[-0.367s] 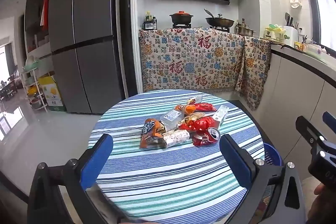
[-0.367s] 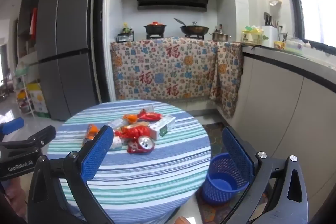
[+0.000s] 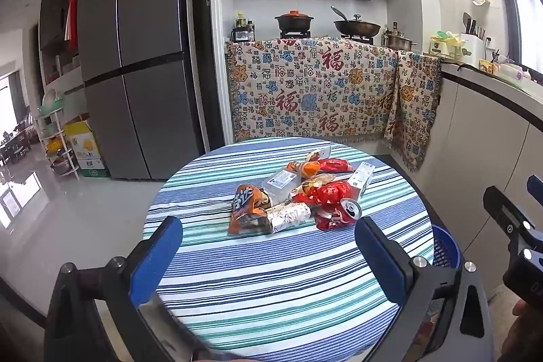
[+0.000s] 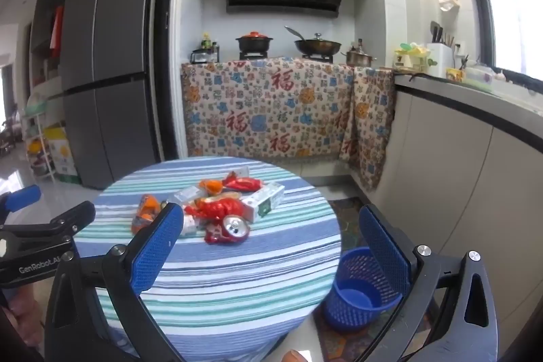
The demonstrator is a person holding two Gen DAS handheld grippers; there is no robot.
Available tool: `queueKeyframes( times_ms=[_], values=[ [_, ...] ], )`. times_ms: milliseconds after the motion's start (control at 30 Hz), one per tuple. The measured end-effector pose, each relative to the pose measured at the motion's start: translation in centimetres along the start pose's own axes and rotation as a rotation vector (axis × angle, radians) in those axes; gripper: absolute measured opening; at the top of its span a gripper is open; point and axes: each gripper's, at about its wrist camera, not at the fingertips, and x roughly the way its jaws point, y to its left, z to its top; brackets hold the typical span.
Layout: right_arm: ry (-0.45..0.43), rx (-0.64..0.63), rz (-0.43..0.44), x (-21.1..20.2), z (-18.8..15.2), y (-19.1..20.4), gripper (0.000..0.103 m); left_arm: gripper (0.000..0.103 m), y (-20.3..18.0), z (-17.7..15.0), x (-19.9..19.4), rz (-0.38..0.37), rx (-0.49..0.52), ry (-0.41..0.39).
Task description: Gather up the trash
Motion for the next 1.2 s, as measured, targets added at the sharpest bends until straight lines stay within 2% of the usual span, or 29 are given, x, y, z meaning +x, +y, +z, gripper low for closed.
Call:
queueKeyframes(
  times_ms=[533,1200],
  values=[
    [0.032,-0.019,0.011,1.0,-0.6,0.1,0.103,0.103,0.4,-0.6,1.3,0.019,-0.005,0.043],
    [0.036,-0.02,0.014,1.7,-0.9,0.4,0.103,0.103,0.4,-1.1,1.8,0.027,-0.003,0.049]
  ],
)
